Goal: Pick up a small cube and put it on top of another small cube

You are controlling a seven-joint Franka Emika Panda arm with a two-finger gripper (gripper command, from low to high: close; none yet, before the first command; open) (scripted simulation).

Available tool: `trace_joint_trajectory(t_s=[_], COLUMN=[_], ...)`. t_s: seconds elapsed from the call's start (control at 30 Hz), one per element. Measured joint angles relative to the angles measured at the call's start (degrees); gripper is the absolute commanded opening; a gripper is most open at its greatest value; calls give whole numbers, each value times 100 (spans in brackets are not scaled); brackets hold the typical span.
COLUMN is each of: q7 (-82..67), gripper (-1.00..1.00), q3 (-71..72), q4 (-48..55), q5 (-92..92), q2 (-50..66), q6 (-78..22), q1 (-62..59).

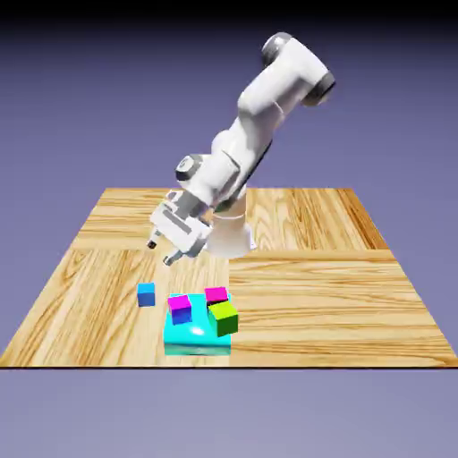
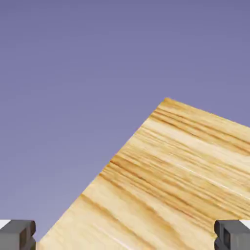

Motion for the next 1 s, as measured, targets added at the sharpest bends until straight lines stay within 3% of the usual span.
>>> trace_joint_trajectory(t_s=[0.5,0.77,0.8,1.0], q7=[2631,2890,2890,2758], gripper=[0,0,-100,-100], q3=[2207,3862,3863,3036], q4=[-147,557,557,206], q5=[-1052,-305,-304,-675], q2=[-224,-1884,-1885,-1056], q6=[485,1832,1833,1165], q1=[-2762,-4279,-4280,-3522])
